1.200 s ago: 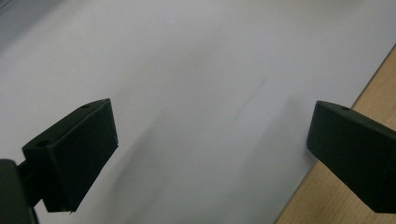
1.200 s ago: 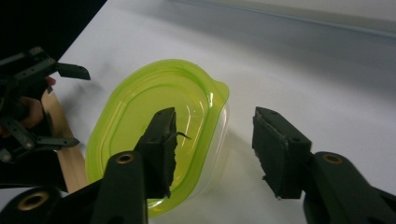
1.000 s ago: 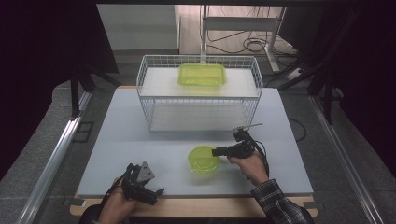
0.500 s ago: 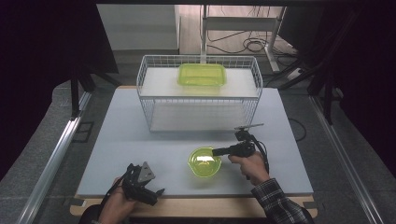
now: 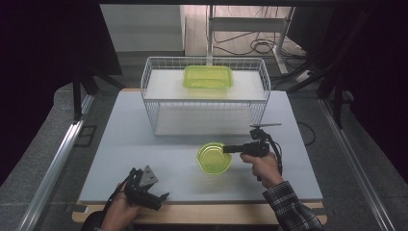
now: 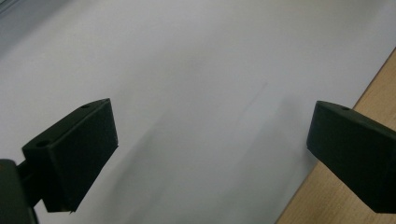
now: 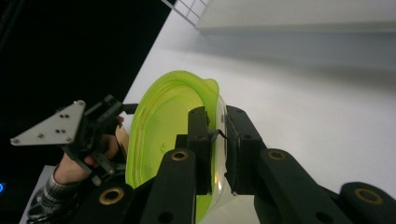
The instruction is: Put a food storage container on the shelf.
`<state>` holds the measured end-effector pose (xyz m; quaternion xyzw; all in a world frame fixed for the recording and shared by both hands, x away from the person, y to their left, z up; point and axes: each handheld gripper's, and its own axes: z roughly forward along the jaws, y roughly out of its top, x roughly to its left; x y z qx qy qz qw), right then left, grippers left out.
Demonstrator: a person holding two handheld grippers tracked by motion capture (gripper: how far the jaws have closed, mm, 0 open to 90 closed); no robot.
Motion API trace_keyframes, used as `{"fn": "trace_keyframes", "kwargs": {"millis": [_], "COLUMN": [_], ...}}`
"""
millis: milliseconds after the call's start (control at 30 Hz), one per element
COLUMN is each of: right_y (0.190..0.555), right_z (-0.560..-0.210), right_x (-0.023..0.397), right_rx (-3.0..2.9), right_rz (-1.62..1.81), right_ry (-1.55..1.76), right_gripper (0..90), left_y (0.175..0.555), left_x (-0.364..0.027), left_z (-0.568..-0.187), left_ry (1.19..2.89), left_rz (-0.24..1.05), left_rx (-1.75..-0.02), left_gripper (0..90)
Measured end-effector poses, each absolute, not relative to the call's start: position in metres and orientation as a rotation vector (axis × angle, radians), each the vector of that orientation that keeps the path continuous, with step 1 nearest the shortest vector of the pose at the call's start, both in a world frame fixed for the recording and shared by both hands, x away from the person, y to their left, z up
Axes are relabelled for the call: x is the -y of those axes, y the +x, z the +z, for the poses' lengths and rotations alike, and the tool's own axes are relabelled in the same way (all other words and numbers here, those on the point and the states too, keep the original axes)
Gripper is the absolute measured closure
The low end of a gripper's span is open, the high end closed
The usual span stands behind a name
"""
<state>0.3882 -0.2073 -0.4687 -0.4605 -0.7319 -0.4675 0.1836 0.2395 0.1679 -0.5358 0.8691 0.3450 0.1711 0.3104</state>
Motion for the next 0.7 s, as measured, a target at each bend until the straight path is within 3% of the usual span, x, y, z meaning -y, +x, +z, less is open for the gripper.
{"fn": "trace_keyframes", "kwargs": {"millis": [700], "right_y": [0.396], "right_z": [-0.421], "right_x": [0.214], "right_rx": [2.028], "right_rz": [-1.437], "right_ry": [-1.316], "right_gripper": [81.1], "left_y": [0.239], "left_x": [-0.167], "left_z": [-0.537], "left_ry": [2.307], "left_rz": [0.455], "left_rx": [-0.908], "left_gripper": [1.8]}}
